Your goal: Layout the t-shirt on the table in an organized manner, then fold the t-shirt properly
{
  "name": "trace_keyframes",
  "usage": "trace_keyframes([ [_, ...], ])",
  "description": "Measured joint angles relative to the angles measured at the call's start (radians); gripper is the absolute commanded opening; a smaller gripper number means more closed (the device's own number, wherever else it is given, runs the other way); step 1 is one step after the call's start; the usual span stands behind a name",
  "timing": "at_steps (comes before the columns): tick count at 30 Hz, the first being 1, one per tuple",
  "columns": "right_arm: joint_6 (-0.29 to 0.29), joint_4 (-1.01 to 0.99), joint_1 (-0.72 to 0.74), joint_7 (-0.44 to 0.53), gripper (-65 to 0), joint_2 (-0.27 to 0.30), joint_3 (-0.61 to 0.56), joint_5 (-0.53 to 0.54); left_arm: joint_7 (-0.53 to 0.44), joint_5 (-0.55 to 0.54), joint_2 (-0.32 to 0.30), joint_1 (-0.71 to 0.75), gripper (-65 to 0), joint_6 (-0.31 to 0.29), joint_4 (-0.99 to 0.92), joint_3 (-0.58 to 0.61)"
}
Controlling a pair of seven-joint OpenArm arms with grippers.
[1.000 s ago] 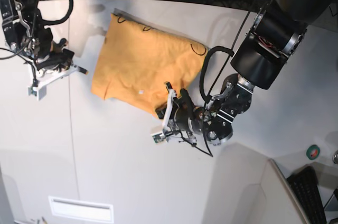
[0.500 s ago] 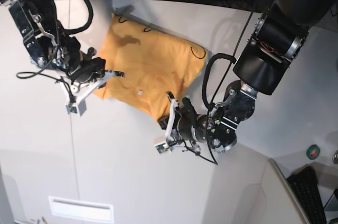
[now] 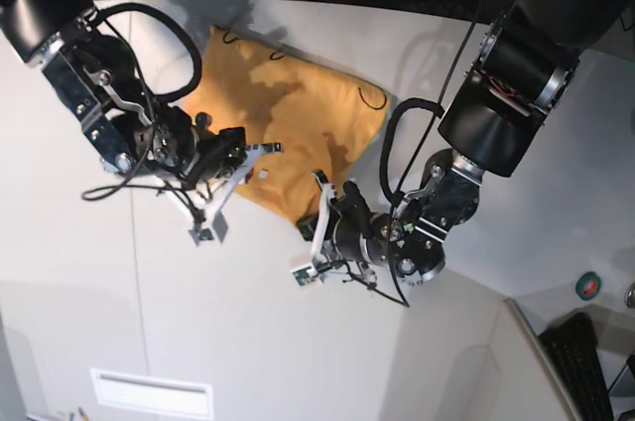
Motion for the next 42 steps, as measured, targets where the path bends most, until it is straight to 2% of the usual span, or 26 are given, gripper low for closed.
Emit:
trace_keyframes([
  [1, 0.053, -0.024, 0.018, -0.002, -53.0, -0.003, 0.0, 0.0, 0.002, 0.001, 0.0, 0.0, -65.0, 0.0, 0.0, 0.0],
  [3, 0.102, -0.055, 0.043, -0.002, -53.0, -0.003, 0.0, -0.006, 0.002, 0.001, 0.0, 0.0, -65.0, 0.0, 0.0, 0.0],
  [9, 0.116, -0.09, 0.092, -0.014, -53.0, 0.005, -0.009, -0.006, 0.002, -0.002, 0.003, 0.003, -65.0, 0.0, 0.005, 0.0],
  [13, 0.192, -0.175, 0.141, -0.008, -53.1, -0.002, -0.008, -0.007, 0.0, -0.002, 0.003, 0.021, -65.0, 0.0, 0.028, -0.007],
  [24, 0.197, -0.194, 0.152, -0.01, -53.7, 0.006, -0.006, -0.008, 0.003, -0.002, -0.002, 0.021, -65.0, 0.0, 0.027, 0.0],
  [25, 0.197, -0.194, 0.151, -0.01, -53.7, 0.006, -0.005, -0.008, 0.002, -0.002, -0.002, 0.022, -60.4, 0.0, 0.027, -0.003],
  [28, 0.197, -0.194, 0.148, -0.011, -53.7, 0.006, -0.005, -0.008, 0.005, 0.0, -0.003, 0.034, -31.6, 0.001, 0.027, -0.013],
  [29, 0.197, -0.194, 0.146, -0.013, -53.7, 0.006, -0.005, -0.008, 0.006, -0.005, -0.002, 0.043, -24.0, 0.0, 0.027, -0.032],
  [30, 0.197, -0.194, 0.145, -0.015, -53.7, 0.01, -0.005, -0.008, 0.006, -0.011, 0.004, 0.057, -19.1, 0.0, 0.029, -0.071],
  [32, 0.197, -0.193, 0.139, -0.014, -53.7, 0.019, -0.005, -0.008, 0.005, -0.016, 0.015, 0.093, -16.1, -0.003, 0.041, -0.193],
  [35, 0.197, -0.196, 0.134, -0.019, -53.7, 0.031, -0.004, -0.014, 0.001, -0.009, 0.006, 0.2, -17.6, 0.01, 0.168, -0.41],
  [38, 0.197, -0.197, 0.132, -0.016, -53.9, 0.028, -0.002, -0.009, -0.006, -0.006, -0.023, 0.374, -22.7, 0.017, 0.333, -0.598],
  [40, 0.2, -0.191, 0.125, -0.016, -54.6, 0.028, -0.002, -0.013, 0.011, -0.009, -0.065, 0.521, -30.9, 0.006, 0.438, -0.665],
  [42, 0.2, -0.171, 0.106, -0.002, -61.1, 0.039, 0.006, -0.014, 0.031, 0.013, -0.085, 0.646, -43.8, 0.01, 0.53, -0.719],
])
